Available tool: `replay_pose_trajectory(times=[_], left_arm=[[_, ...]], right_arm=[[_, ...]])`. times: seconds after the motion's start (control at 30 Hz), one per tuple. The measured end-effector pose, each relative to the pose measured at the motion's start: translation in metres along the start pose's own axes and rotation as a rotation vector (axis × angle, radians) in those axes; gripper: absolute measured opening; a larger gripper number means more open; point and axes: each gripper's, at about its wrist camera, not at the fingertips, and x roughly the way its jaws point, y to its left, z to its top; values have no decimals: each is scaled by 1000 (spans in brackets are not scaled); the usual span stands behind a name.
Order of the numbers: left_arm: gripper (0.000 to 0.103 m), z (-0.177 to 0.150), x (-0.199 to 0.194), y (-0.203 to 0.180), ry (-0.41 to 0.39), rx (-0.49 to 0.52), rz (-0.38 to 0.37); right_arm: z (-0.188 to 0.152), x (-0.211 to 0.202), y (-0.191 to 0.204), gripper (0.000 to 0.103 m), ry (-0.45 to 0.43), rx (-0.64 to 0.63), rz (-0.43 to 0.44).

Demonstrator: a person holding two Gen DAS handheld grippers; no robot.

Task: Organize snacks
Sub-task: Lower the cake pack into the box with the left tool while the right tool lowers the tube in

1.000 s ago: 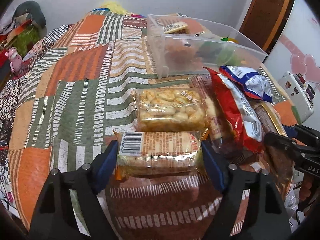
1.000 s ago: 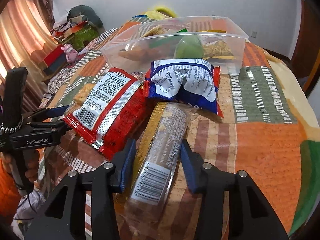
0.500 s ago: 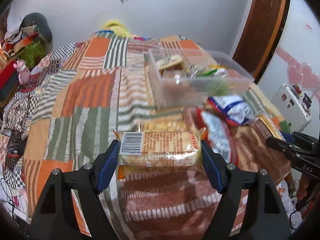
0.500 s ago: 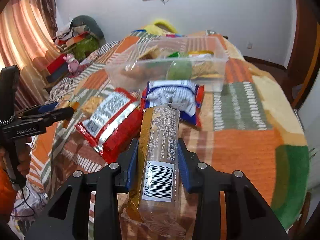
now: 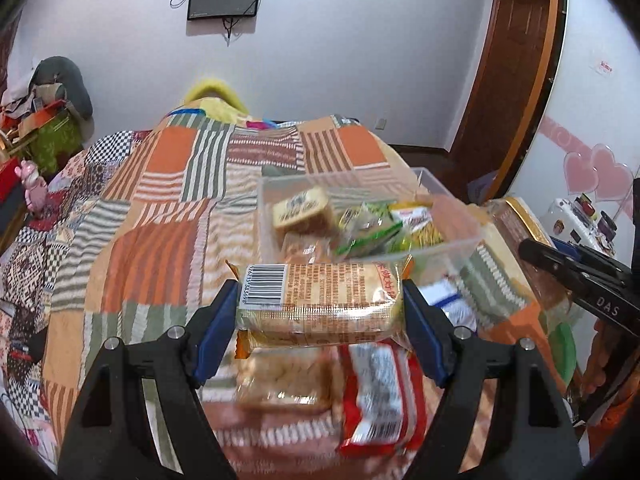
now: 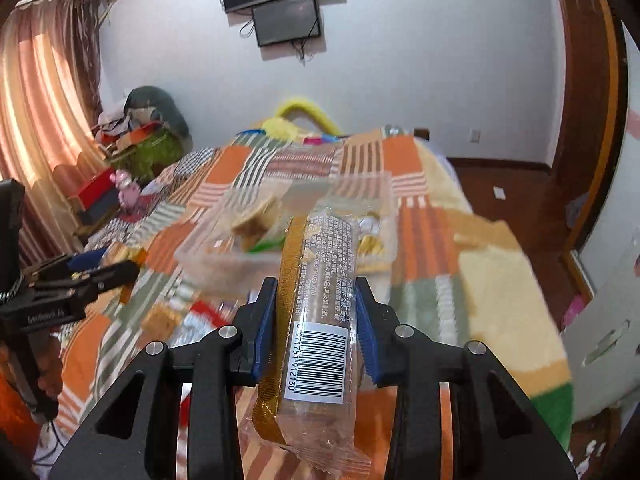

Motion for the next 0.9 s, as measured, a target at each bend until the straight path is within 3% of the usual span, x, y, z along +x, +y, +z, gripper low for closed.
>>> replay_pose_trajectory(times=[0.37, 0.7, 0.9], left_arm=[[78, 44, 58, -6, 40, -39, 17], [79, 68, 120, -15, 112, -2, 42], [84, 67, 134, -16, 140, 2, 43]], right_arm=[[47, 45, -4, 34, -43, -7, -33], [52, 95, -10, 34, 13, -21, -52], [52, 105, -12, 34, 50, -32, -50]])
